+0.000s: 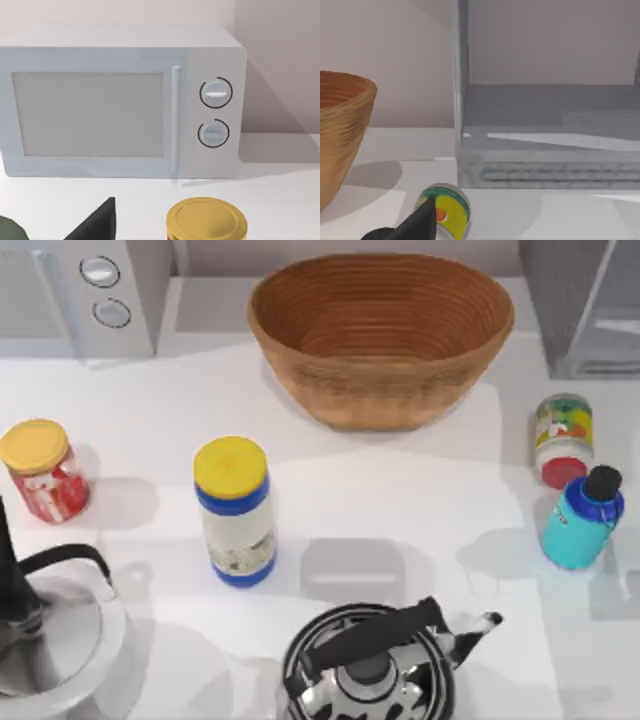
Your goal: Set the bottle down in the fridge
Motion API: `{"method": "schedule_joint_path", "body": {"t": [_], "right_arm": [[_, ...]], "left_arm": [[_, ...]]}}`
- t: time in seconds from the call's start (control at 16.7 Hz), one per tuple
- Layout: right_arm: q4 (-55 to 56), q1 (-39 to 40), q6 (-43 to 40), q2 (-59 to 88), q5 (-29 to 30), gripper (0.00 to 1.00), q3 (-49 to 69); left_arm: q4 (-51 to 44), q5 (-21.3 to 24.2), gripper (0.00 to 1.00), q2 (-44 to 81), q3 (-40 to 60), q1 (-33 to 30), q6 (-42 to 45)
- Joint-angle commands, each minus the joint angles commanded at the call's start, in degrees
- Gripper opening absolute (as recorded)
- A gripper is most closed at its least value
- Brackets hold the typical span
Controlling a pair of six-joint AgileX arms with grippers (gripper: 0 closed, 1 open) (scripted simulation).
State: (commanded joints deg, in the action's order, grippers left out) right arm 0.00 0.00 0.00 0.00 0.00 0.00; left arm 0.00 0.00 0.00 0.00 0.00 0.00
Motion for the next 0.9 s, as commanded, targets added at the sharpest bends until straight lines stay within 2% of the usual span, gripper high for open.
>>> {"method": "schedule_joint_path", "body": {"t": [0.3,0.9], "right_arm": [[1.42,-0.76,-1.67,3.2,-2.64,1.0,0.69],[12.09,-6.42,-12.71,32.86,-20.37,1.0,6.3]], "left_arm": [[0.0,0.0,1.0,0.0,0.0,0.0,0.0],[0.0,0.0,1.0,0.0,0.0,0.0,0.0]]}}
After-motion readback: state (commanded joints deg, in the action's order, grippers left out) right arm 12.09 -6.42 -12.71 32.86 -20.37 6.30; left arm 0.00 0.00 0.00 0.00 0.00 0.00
